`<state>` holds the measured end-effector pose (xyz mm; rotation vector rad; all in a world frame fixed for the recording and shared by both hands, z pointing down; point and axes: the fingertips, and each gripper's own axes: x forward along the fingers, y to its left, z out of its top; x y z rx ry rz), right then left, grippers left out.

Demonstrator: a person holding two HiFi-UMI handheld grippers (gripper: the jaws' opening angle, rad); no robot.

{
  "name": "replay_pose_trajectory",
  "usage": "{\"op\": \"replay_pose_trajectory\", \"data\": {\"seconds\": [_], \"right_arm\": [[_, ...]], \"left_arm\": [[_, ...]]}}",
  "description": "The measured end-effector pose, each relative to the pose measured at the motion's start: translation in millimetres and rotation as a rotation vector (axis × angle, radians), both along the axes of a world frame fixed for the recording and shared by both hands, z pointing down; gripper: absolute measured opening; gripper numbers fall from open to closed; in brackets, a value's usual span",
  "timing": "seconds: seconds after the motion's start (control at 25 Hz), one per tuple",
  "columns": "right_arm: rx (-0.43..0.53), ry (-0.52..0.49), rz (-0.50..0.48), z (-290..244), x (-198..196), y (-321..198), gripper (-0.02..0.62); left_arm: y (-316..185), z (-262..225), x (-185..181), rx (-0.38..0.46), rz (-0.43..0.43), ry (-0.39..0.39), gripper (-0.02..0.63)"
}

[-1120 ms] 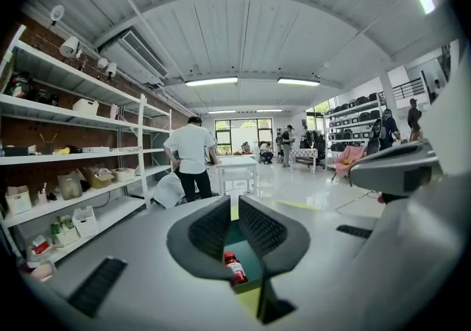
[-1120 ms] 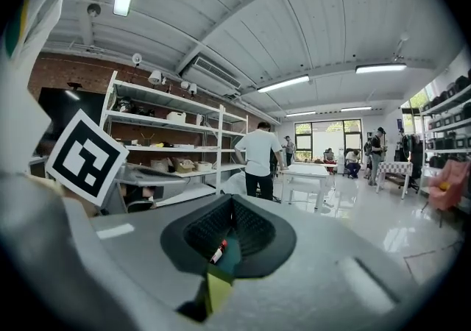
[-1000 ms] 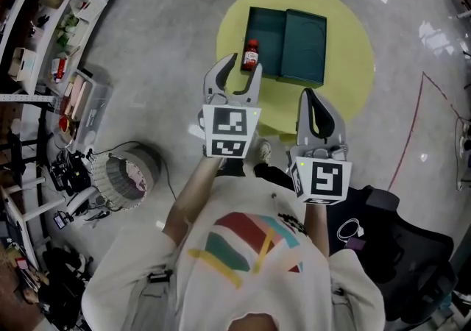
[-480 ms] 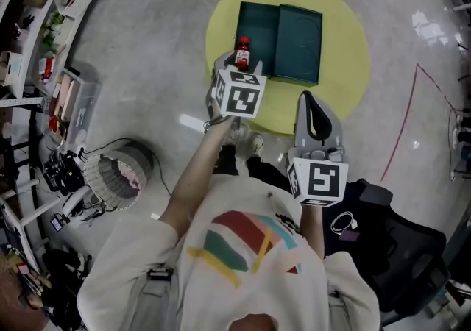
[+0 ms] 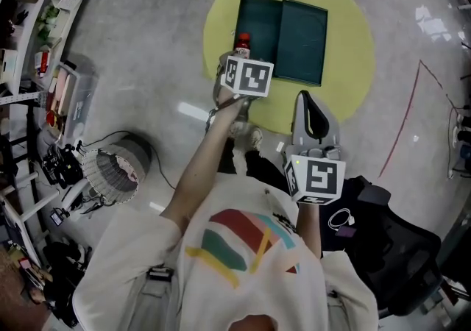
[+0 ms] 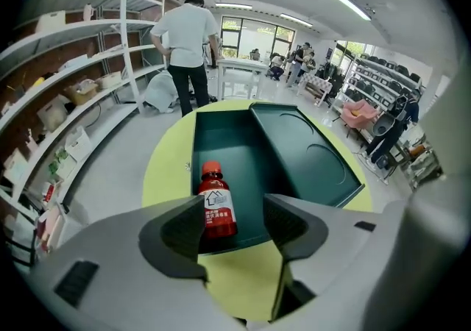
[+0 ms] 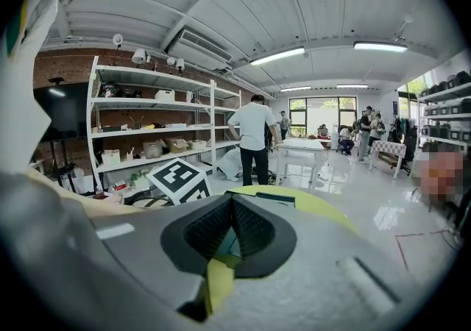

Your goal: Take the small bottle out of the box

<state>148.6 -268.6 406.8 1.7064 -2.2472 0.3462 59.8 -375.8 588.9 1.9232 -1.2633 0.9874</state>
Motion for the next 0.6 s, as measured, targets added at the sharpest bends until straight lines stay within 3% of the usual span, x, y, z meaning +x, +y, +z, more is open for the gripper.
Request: {"op": "replay_pose_trajectory", "data": {"seconds": [0.16, 0.36, 0.6], "right_arm": [[-0.015, -0.009, 0.007, 3.0, -1.9, -4.8, 0.003], [-0.032, -0.004, 0.011, 7.1, 1.7, -5.7, 0.003], [-0.051, -0.009, 0.024, 13.1, 7.5, -7.2, 0.005]], "left_arm": [[-2.8, 15.9, -1.2, -0.066, -0.029, -0.007, 0.233], [-11.8, 24.0, 1.9, -0.068, -0.038, -0.080, 0.233], [-13.7, 39.3, 10.9, -0.036, 0.089, -0.207, 0.233]]}}
